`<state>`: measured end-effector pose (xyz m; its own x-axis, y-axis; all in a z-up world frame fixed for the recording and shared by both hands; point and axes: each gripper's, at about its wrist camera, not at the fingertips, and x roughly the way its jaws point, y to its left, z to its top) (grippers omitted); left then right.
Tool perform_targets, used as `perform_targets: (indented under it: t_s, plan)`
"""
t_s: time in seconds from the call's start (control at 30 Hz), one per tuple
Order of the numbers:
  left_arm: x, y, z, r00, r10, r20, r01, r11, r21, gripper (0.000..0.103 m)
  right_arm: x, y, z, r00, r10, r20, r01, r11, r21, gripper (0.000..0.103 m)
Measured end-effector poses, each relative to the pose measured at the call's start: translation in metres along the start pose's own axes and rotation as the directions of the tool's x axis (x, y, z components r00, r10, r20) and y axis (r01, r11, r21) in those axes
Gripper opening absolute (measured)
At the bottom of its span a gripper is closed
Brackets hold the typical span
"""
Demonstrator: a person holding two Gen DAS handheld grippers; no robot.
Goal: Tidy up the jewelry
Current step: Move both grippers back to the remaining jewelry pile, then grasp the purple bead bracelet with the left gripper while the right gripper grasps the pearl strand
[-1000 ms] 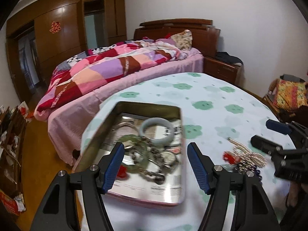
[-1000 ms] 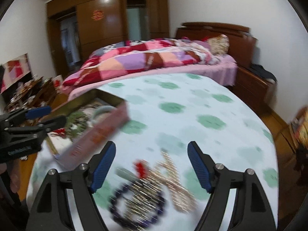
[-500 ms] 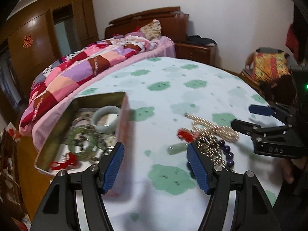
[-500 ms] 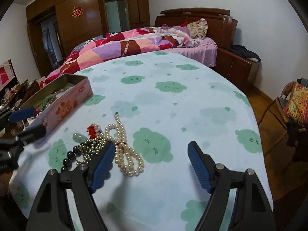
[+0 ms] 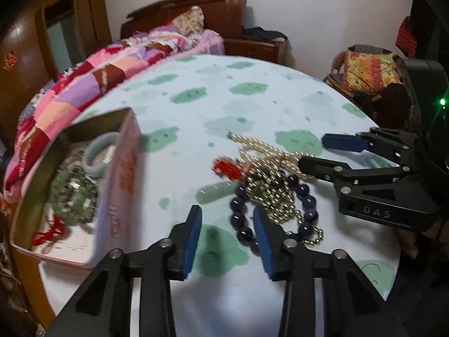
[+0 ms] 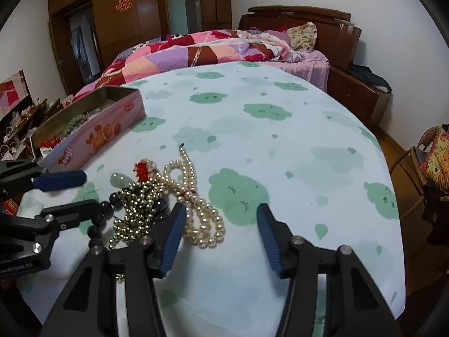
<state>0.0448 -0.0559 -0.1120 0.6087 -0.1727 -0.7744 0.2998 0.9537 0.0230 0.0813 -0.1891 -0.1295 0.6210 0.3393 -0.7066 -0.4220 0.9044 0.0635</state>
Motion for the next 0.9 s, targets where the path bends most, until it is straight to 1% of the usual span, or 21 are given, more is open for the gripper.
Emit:
perform_targets:
  t_s: [0.07,0.13,0.17,0.27,0.3,0.33,0.37,0.43,0.53,0.67,0.77,0.9]
  plan:
    - [0.006,-0.001,-0.002,0.999,-0.025,-0.027,0.025,1.0,0.0,0.031,0.002,0.0,-0.002,1.0,0.007,-0.009,-0.007,1.0,0.0,0.053]
    - [0.009,0.0,-0.003,0.997,-0.06,-0.04,0.059,0.998,-0.007,0.02,0.002,0.0,-0.003,1.0,0.01,-0.01,-0.01,1.0,0.0,0.052]
    - [0.01,0.0,-0.004,0.996,-0.073,-0.045,0.072,0.997,-0.014,0.018,0.002,0.0,-0.003,1.0,0.013,-0.012,-0.013,1.0,-0.001,0.051]
    - [0.01,0.005,-0.005,0.993,-0.107,-0.042,0.106,0.994,-0.04,0.016,0.002,0.003,-0.003,1.0,0.015,-0.013,-0.016,1.0,-0.02,0.043]
    - [0.009,0.006,-0.006,0.993,-0.115,-0.04,0.113,0.993,-0.046,0.015,0.002,0.004,-0.004,1.0,0.015,-0.012,-0.016,1.0,-0.027,0.038]
    - [0.009,0.006,-0.006,0.992,-0.119,-0.036,0.117,0.992,-0.049,0.013,0.001,0.005,-0.004,1.0,0.022,-0.01,-0.022,0.999,-0.036,0.029]
    - [0.008,0.006,-0.006,0.992,-0.121,-0.031,0.12,0.992,-0.05,0.013,0.001,0.006,-0.004,0.999,0.035,-0.009,-0.035,0.999,-0.038,0.026]
    - [0.005,0.006,-0.006,0.993,-0.114,-0.018,0.113,0.992,-0.05,0.013,0.001,0.006,-0.004,0.999,0.045,-0.009,-0.045,0.998,-0.034,0.01]
    - [-0.005,0.006,-0.006,0.995,-0.094,0.023,0.095,0.995,-0.041,0.013,0.0,0.003,-0.004,0.998,0.055,-0.005,-0.055,0.998,-0.013,0.01]
    - [-0.019,0.003,-0.004,0.995,-0.065,0.08,0.067,0.998,-0.018,0.013,-0.003,-0.001,-0.002,0.999,0.048,0.013,-0.048,0.999,0.01,0.009]
    - [-0.032,0.001,-0.001,0.99,-0.042,0.133,0.042,0.999,-0.002,0.013,-0.007,-0.002,0.0,0.999,0.041,0.028,-0.042,0.999,0.019,0.009]
    - [-0.045,0.0,0.005,0.982,-0.036,0.185,0.035,0.999,0.011,0.013,-0.01,-0.004,0.002,0.998,0.036,0.043,-0.037,0.999,0.025,0.009]
